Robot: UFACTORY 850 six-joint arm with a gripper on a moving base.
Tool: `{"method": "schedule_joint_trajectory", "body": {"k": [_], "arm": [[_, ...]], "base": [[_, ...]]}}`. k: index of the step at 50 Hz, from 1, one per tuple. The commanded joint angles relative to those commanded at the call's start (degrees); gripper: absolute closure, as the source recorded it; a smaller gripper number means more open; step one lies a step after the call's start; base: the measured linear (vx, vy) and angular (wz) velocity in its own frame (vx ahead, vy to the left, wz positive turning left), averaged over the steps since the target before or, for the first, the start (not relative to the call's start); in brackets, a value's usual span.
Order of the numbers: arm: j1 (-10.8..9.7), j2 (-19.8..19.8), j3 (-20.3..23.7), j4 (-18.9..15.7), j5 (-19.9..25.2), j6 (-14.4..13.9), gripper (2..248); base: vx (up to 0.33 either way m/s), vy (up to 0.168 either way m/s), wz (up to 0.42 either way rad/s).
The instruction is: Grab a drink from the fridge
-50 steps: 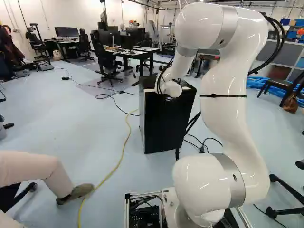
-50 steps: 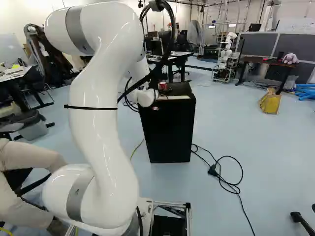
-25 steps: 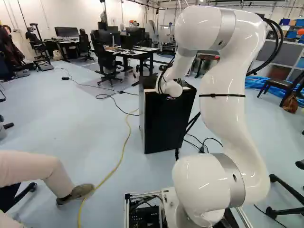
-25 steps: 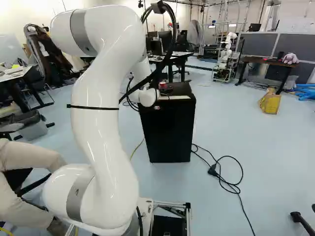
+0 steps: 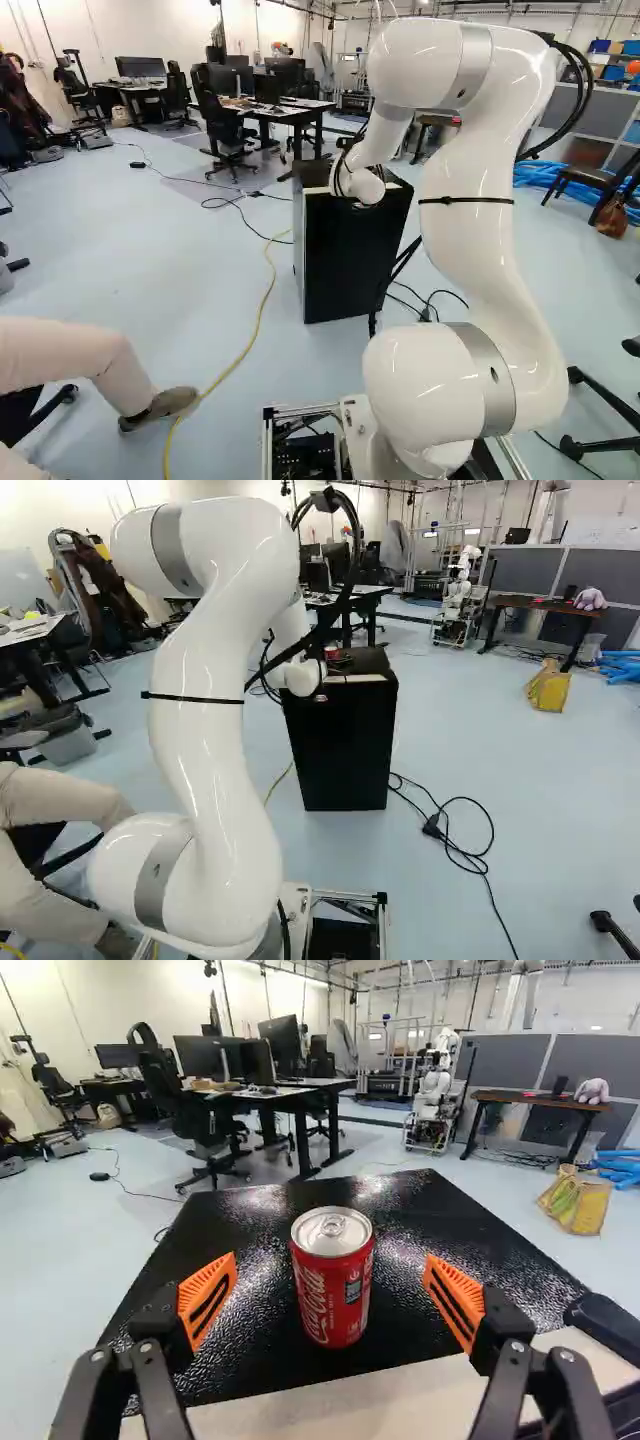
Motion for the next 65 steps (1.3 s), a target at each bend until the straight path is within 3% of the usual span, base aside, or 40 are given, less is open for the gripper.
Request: {"method": "schedule_joint_trajectory", "body": {"k": [28,29,33,34,38,39,43,44,49,50,65], "arm": [[-0.31,-1.04,-1.39,0.0,0.0,0.0,3],[-0.31,-1.04,-1.39,0.0,0.0,0.0,15],[-0.31,-1.04,-1.39,0.0,0.0,0.0,15],[-0.31,-1.04,-1.39,0.0,0.0,0.0,52],[-0.31,-1.04,-1.39,0.0,0.0,0.0,52],[-0.31,-1.04,-1.39,0.0,0.0,0.0,90],[-0.31,-1.04,-1.39,0.0,0.0,0.0,90],[-0.31,-1.04,-1.39,0.0,0.0,0.0,127],[-0.31,-1.04,-1.39,0.0,0.0,0.0,127],[-0.31,-1.04,-1.39,0.0,0.0,0.0,153],[-0.31,-0.31,-1.33,0.0,0.0,0.0,153]], "base": [[0.0,0.0,0.0],[0.0,0.0,0.0],[0.0,0.0,0.0],[0.0,0.0,0.0],[0.0,0.0,0.0],[0.0,0.0,0.0],[0.0,0.0,0.0],[0.0,0.0,0.0],[0.0,0.0,0.0],[0.0,0.0,0.0],[0.0,0.0,0.0]]}}
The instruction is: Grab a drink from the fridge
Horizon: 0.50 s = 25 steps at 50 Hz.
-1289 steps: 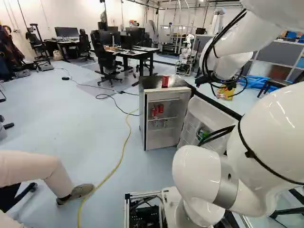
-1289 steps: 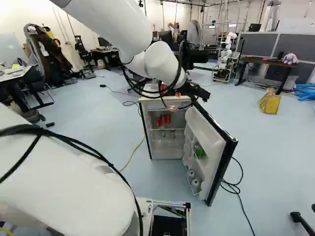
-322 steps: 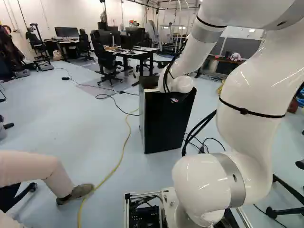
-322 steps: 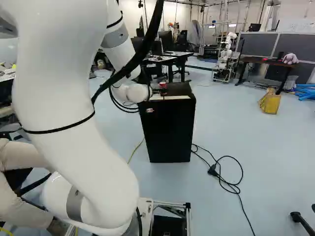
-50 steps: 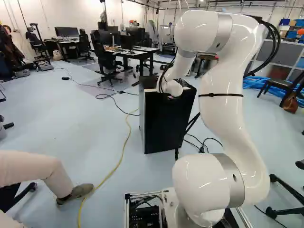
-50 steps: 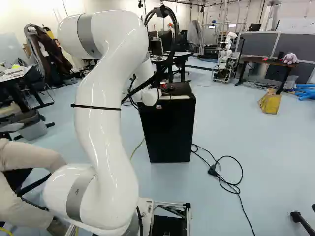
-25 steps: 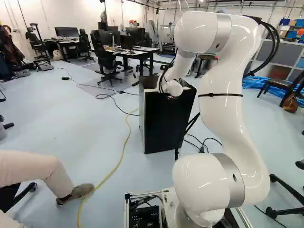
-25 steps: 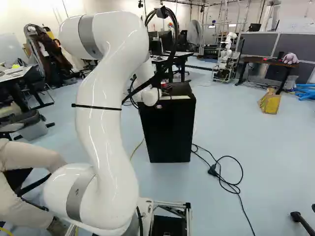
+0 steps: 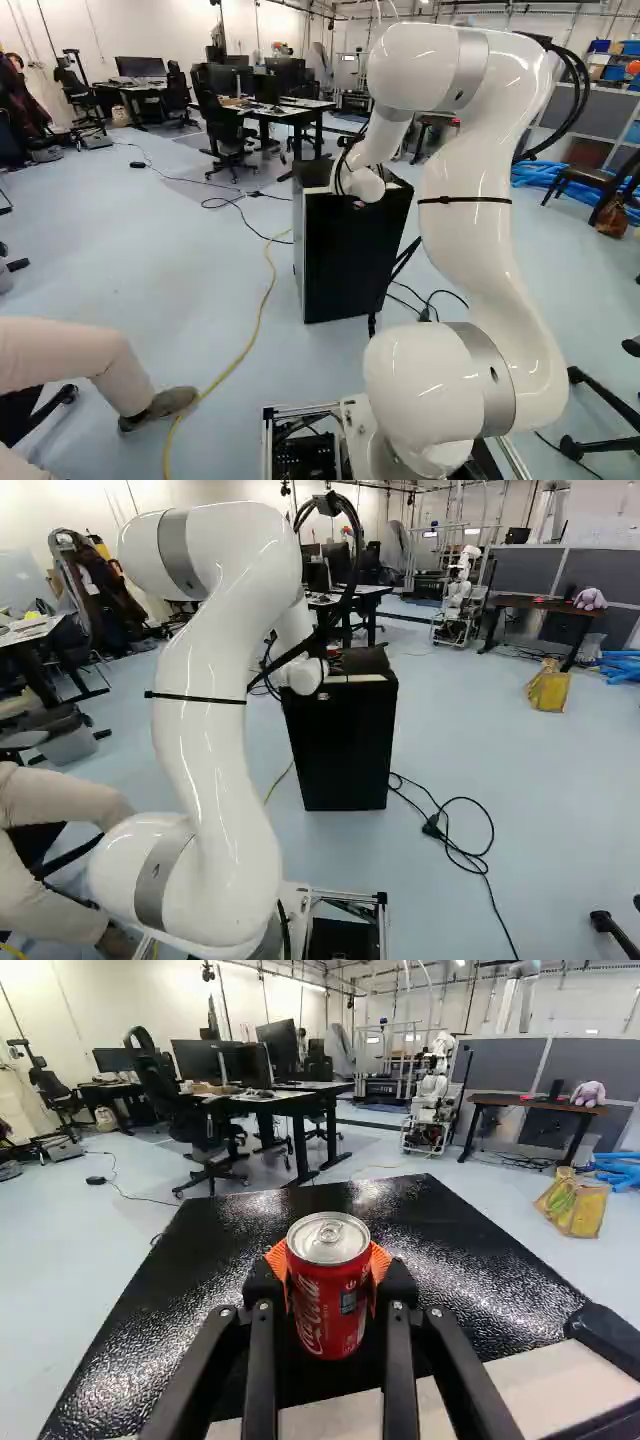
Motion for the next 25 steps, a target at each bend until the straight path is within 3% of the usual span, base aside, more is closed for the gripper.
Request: {"method": "schedule_joint_trajectory", "body": {"k": [25], "arm": [[0.0,2.65,0.08,0.0,0.0,0.0,153]], "base": [[0.0,0.0,0.0]]}}
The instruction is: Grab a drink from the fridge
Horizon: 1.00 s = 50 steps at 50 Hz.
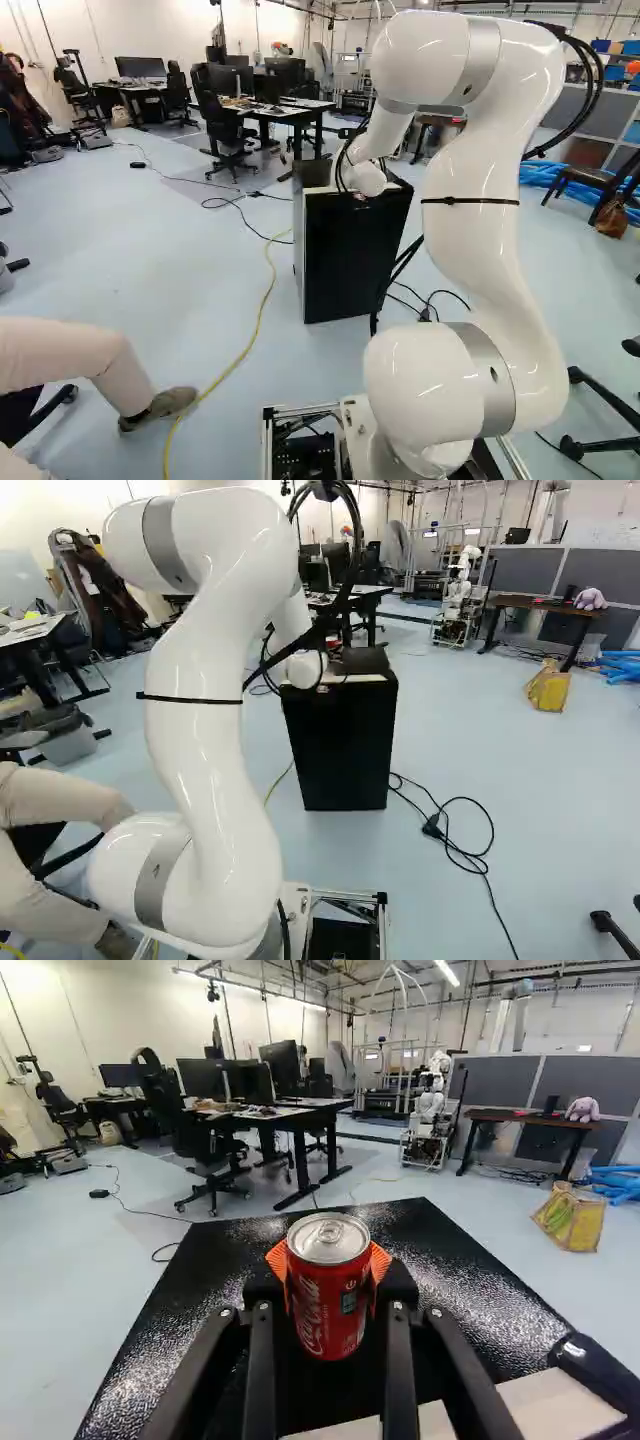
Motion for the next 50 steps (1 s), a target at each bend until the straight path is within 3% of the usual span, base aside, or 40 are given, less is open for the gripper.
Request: {"method": "schedule_joint_trajectory", "body": {"k": [30,50], "arm": [[0.02,0.68,0.22,0.0,-0.02,-0.01,153],[0.24,2.72,2.64,-0.04,-0.2,-0.06,153]], "base": [[0.0,0.0,0.0],[0.0,0.0,0.0]]}}
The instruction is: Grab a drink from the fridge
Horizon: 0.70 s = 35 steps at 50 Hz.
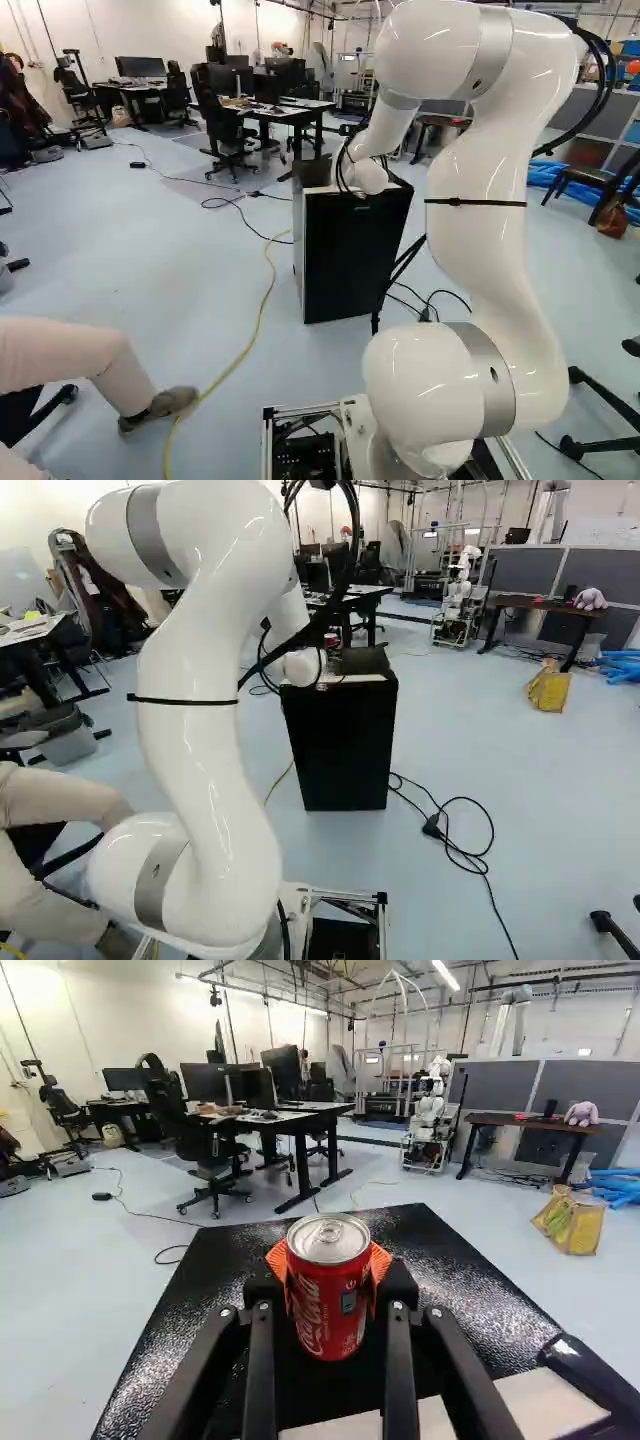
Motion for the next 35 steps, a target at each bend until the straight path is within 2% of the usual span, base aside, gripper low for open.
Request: {"method": "schedule_joint_trajectory", "body": {"k": [18,35], "arm": [[0.4,3.67,4.36,-0.07,-0.33,-0.09,153],[0.95,8.81,10.46,-0.17,-0.8,-0.22,153]], "base": [[0.0,0.0,0.0],[0.0,0.0,0.0]]}}
